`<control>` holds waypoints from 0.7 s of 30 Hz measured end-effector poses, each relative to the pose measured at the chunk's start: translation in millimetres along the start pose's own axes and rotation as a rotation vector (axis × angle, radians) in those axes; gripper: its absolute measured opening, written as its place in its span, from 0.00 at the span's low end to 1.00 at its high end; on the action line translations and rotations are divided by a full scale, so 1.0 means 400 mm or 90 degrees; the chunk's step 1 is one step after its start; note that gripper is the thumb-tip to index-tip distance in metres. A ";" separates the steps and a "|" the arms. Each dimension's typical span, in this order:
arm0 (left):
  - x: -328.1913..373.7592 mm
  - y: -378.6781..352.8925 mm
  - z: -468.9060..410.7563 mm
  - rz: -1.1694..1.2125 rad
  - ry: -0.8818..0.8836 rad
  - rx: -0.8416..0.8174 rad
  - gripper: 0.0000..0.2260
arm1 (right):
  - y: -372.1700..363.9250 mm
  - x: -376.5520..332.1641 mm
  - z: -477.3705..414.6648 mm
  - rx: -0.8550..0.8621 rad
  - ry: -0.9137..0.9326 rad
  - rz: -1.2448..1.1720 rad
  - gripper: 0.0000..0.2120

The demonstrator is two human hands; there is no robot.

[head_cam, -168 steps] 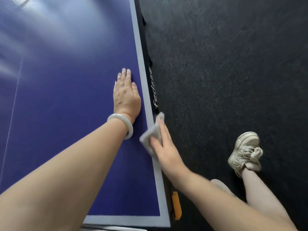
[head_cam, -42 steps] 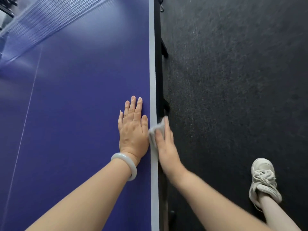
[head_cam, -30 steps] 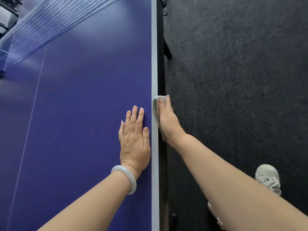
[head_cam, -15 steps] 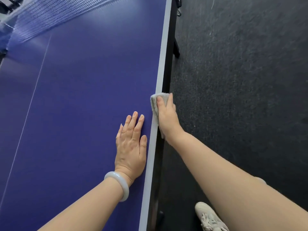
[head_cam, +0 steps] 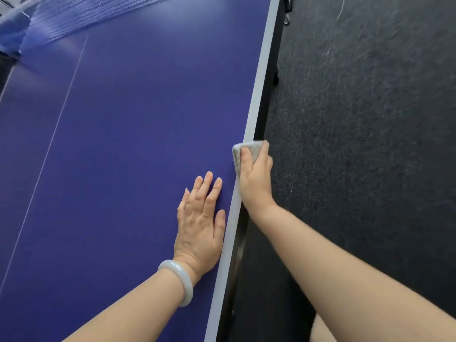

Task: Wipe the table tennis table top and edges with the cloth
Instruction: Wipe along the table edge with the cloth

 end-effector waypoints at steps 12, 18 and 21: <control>-0.009 0.032 -0.034 0.058 0.005 0.027 0.21 | 0.004 -0.024 -0.056 -0.041 0.024 0.018 0.36; -0.036 0.103 -0.261 0.129 -0.077 0.113 0.15 | 0.004 -0.019 -0.057 -0.035 0.022 -0.004 0.42; -0.046 0.100 -0.423 0.145 -0.061 0.122 0.17 | 0.007 -0.018 -0.055 -0.032 0.018 -0.004 0.41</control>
Point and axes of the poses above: each hand's wrist, its own z-axis away from the middle knuckle, its own y-axis out of the back of the hand, x = y × z, the point moved 8 cm from there along -z, towards the middle knuckle, and after that the axes turned 15 degrees about -y, right-handed, at the moved point
